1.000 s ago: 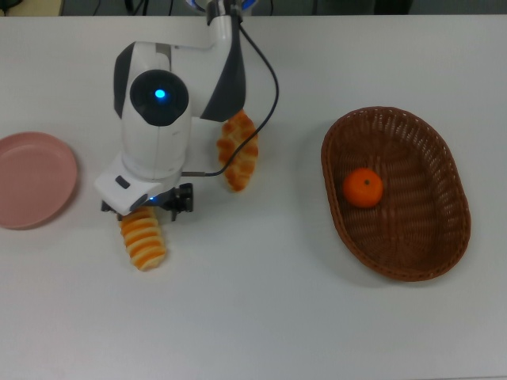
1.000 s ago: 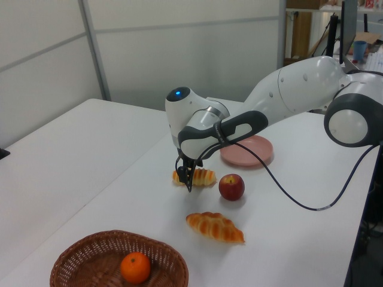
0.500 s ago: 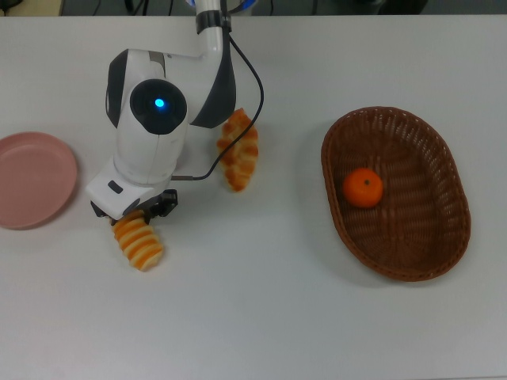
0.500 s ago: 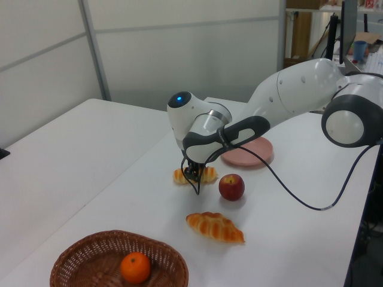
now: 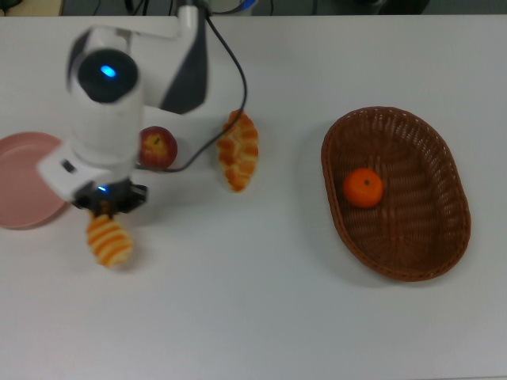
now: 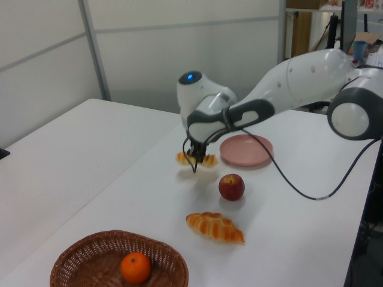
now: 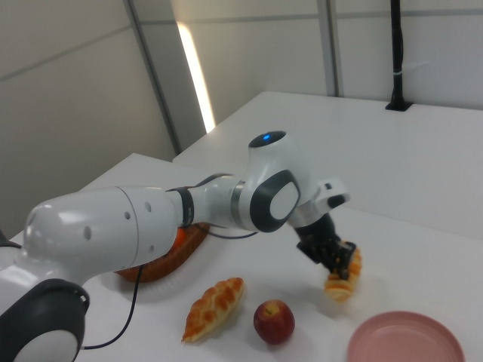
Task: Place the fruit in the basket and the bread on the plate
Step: 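Carry the striped roll onto the pink plate and release it, then move the gripper down to the red apple and grasp it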
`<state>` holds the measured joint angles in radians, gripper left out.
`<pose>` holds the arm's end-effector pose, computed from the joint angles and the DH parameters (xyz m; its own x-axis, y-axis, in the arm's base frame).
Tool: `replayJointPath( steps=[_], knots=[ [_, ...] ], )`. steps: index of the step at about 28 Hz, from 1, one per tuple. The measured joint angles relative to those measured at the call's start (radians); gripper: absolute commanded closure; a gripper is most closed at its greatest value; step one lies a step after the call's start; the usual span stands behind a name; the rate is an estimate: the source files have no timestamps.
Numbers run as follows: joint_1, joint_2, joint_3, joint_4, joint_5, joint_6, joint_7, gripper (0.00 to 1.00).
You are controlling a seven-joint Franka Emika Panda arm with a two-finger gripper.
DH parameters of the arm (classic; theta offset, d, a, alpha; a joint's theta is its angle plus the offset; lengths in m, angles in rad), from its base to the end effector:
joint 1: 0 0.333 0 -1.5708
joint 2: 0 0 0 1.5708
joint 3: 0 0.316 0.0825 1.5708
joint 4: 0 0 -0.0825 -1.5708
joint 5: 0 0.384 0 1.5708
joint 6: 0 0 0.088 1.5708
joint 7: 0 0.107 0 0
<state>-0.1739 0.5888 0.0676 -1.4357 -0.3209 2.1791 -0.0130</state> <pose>0.7231 -0.0986 0.3657 0.9886 0.0722 0.1322 0.0373 -0.9676 0.2496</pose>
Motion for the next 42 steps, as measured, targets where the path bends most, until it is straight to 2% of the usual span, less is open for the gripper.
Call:
replayJointPath(
  steps=[8, 15, 16, 18, 19, 27, 37, 42],
  knots=[
    [-0.104, -0.045, -0.007, -0.008, 0.004, -0.062, -0.052, 1.0],
    [-0.126, -0.04, -0.09, -0.036, 0.004, -0.145, -0.181, 1.0],
    [-0.127, -0.039, -0.1, -0.039, 0.004, -0.15, -0.194, 0.66],
    [-0.129, -0.038, -0.118, -0.045, 0.004, -0.165, -0.224, 0.1],
    [-0.13, -0.038, -0.122, -0.046, 0.004, -0.168, -0.237, 0.0],
    [-0.133, -0.038, -0.125, -0.046, 0.006, -0.172, -0.284, 0.0],
    [-0.121, -0.049, -0.119, -0.043, 0.067, -0.177, -0.295, 0.0],
    [-0.105, -0.072, -0.102, -0.04, 0.09, -0.268, -0.313, 0.0]
  ],
)
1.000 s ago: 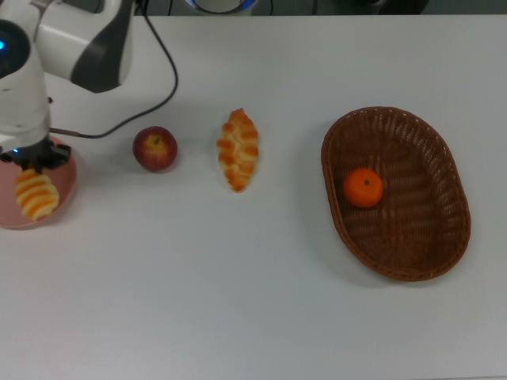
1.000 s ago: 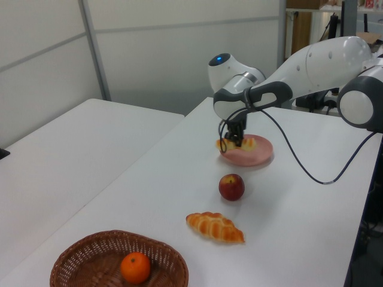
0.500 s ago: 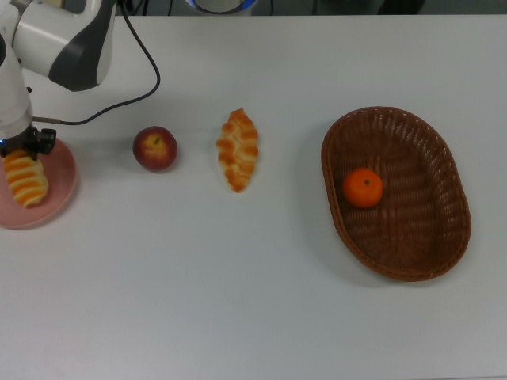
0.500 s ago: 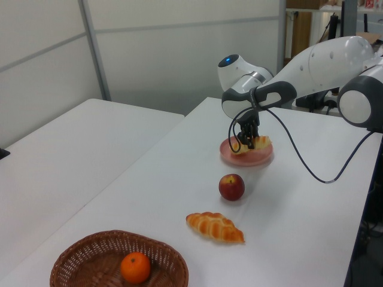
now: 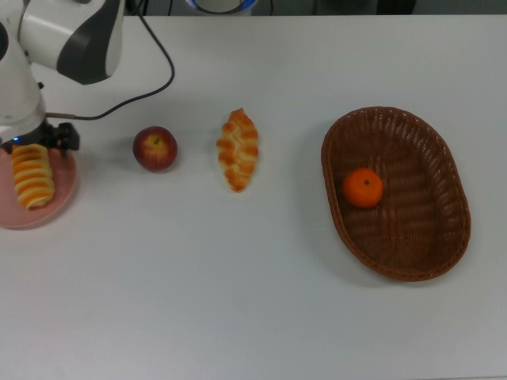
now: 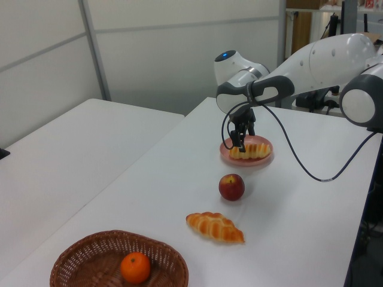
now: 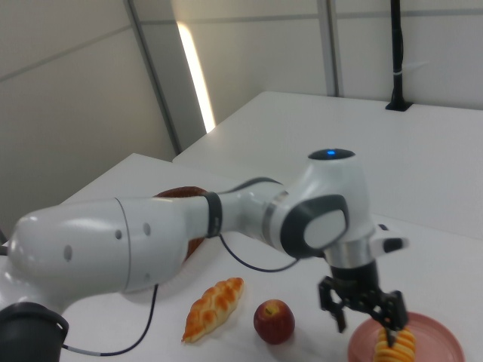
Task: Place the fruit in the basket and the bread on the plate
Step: 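Move the gripper down to the red apple and grasp it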
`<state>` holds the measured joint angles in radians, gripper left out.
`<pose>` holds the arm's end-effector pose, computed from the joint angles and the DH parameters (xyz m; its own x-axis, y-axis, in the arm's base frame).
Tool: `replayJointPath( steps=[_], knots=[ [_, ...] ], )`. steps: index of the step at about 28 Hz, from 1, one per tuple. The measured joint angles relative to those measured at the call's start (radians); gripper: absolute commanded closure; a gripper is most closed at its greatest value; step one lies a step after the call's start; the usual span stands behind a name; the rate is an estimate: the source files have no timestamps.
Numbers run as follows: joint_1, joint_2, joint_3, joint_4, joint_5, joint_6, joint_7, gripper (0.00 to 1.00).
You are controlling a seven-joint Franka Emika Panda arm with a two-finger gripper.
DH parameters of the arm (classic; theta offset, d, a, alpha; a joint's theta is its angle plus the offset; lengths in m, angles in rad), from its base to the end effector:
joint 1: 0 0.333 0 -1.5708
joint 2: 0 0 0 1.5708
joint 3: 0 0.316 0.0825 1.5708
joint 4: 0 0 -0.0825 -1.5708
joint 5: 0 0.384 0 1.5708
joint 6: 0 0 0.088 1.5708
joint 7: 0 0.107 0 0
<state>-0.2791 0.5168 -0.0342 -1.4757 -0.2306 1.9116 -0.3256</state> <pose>0.6543 -0.2252 0.3735 0.9838 0.0862 -0.1572 0.1150 -0.9761 0.1844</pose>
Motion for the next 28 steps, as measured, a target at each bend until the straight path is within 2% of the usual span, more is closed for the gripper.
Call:
replayJointPath(
  steps=[5, 11, 19, 23, 28],
  knots=[
    [0.062, -0.02, 0.018, 0.001, 0.005, -0.128, -0.041, 0.0],
    [0.171, -0.032, 0.027, 0.014, 0.013, -0.29, -0.082, 0.0],
    [0.269, -0.028, 0.031, 0.013, 0.01, -0.355, -0.089, 0.0],
    [0.296, -0.015, 0.031, -0.001, -0.015, -0.355, -0.089, 0.0],
    [0.316, 0.026, 0.031, -0.007, -0.075, -0.355, -0.064, 0.0]
  ],
)
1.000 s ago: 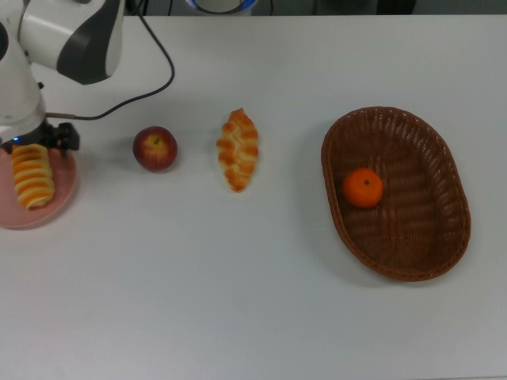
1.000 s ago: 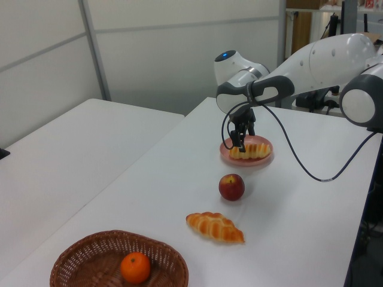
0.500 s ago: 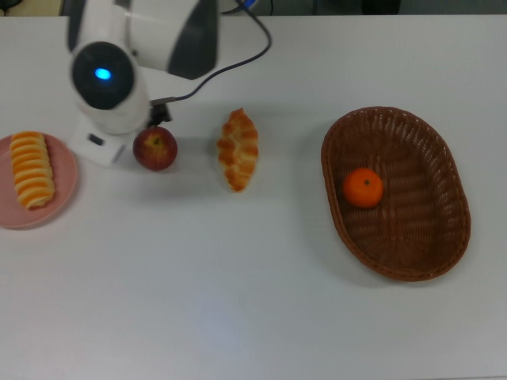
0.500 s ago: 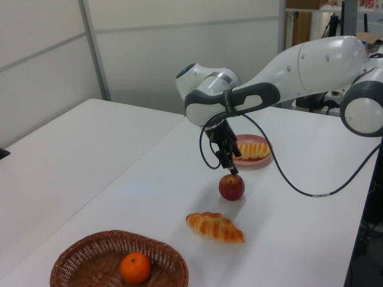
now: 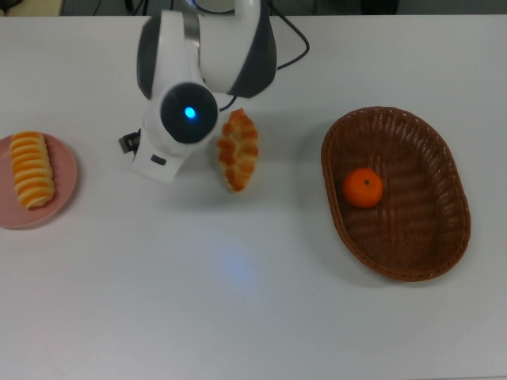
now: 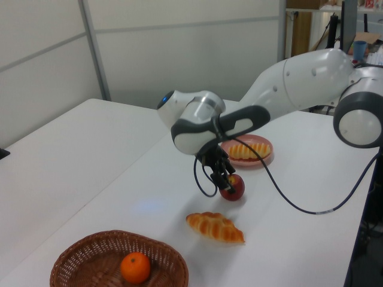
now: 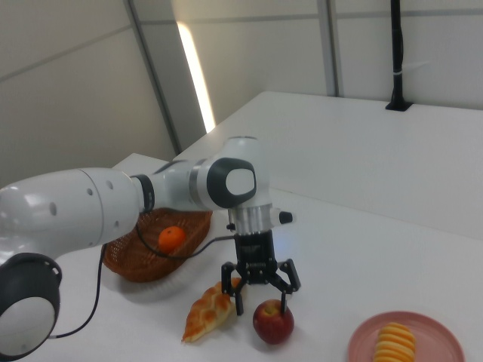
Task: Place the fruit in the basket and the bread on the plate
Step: 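Move the gripper down to the red apple and grasp it, then carry the apple over the basket and lower it inside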
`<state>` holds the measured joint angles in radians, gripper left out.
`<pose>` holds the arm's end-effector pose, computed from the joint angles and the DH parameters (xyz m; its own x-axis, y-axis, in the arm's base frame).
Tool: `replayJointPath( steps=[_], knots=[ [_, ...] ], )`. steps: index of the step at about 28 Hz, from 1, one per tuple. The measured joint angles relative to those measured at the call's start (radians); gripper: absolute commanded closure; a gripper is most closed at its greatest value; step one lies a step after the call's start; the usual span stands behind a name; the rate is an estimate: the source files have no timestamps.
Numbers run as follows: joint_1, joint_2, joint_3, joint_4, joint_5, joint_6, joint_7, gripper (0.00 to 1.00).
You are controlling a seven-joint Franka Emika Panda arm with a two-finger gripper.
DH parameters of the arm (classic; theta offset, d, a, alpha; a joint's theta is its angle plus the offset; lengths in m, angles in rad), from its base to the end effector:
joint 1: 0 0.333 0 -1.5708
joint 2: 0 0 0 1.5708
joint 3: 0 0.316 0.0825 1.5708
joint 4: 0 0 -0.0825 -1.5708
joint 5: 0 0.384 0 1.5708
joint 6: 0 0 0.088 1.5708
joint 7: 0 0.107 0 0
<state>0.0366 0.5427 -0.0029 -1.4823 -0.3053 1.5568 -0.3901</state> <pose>0.6483 -0.0104 0.3360 0.7628 0.3843 -0.5201 0.4913 -0.8673 0.0797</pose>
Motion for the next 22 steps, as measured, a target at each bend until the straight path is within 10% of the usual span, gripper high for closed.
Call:
replayJointPath(
  steps=[15, 18, 20, 22],
  knots=[
    [-0.002, 0.042, -0.009, -0.013, -0.047, 0.066, 0.017, 0.04],
    [-0.004, 0.043, -0.009, -0.015, -0.048, 0.066, 0.017, 0.39],
    [-0.004, 0.042, -0.009, -0.015, -0.049, 0.066, 0.017, 0.86],
    [-0.004, 0.042, -0.009, -0.015, -0.049, 0.066, 0.017, 1.0]
  ],
)
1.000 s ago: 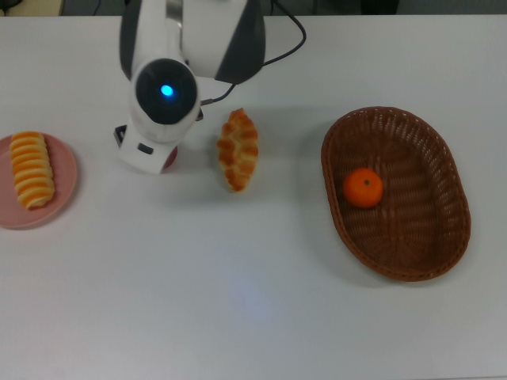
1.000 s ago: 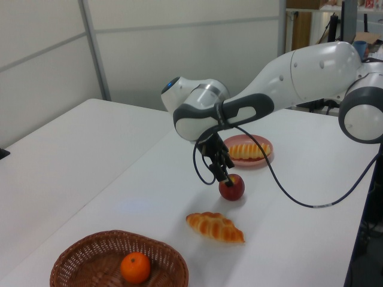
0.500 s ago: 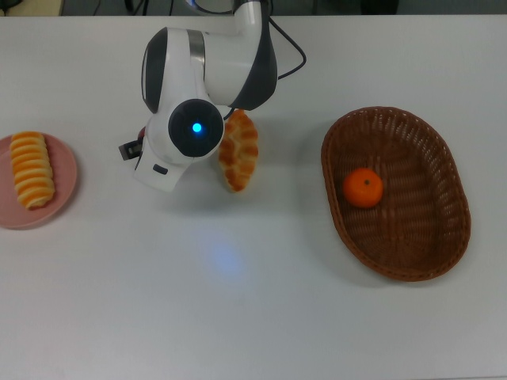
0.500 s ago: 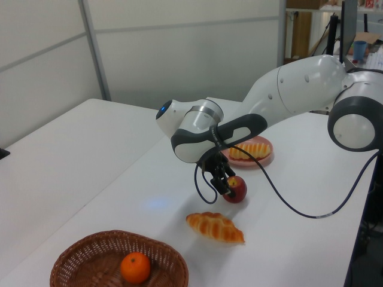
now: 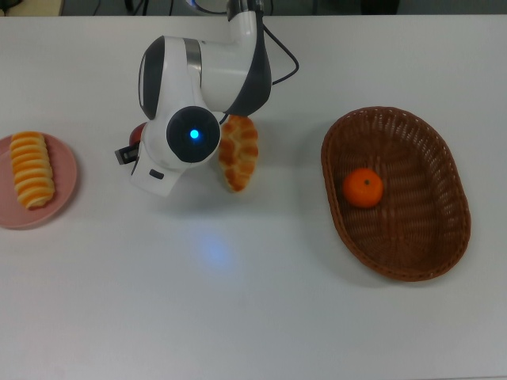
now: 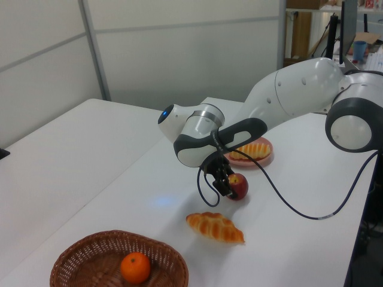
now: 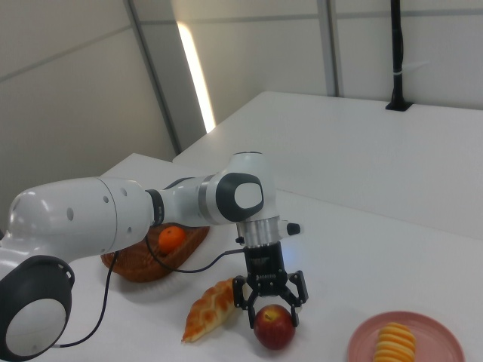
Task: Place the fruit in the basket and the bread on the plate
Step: 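Carry the apple over the basket and lower it inside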
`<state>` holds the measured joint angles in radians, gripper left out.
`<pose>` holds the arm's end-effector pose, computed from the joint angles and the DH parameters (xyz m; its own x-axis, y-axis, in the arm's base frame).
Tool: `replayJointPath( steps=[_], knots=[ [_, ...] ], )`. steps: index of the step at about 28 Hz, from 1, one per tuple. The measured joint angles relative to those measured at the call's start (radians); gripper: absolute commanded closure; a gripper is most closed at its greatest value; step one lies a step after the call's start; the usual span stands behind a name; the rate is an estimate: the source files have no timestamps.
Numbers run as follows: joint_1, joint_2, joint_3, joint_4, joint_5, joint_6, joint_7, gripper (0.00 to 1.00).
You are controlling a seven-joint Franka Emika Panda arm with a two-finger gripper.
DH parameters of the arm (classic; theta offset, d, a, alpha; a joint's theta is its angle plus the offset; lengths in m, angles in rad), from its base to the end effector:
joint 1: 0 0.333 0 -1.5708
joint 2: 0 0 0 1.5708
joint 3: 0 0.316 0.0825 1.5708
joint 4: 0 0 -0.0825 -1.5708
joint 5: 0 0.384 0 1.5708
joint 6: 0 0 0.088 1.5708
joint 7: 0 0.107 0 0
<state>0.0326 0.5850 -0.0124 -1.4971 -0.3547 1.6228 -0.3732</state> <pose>0.6537 -0.0212 0.3058 0.7632 0.3722 -0.5283 0.5036 -0.8548 0.1253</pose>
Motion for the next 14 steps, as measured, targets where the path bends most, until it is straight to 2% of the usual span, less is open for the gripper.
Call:
replayJointPath(
  steps=[9, 14],
  knots=[
    [-0.003, -0.001, -0.001, 0.005, 0.005, 0.028, 0.002, 1.0],
    [0.017, -0.012, 0.011, 0.042, 0.068, 0.062, 0.02, 1.0]
  ],
)
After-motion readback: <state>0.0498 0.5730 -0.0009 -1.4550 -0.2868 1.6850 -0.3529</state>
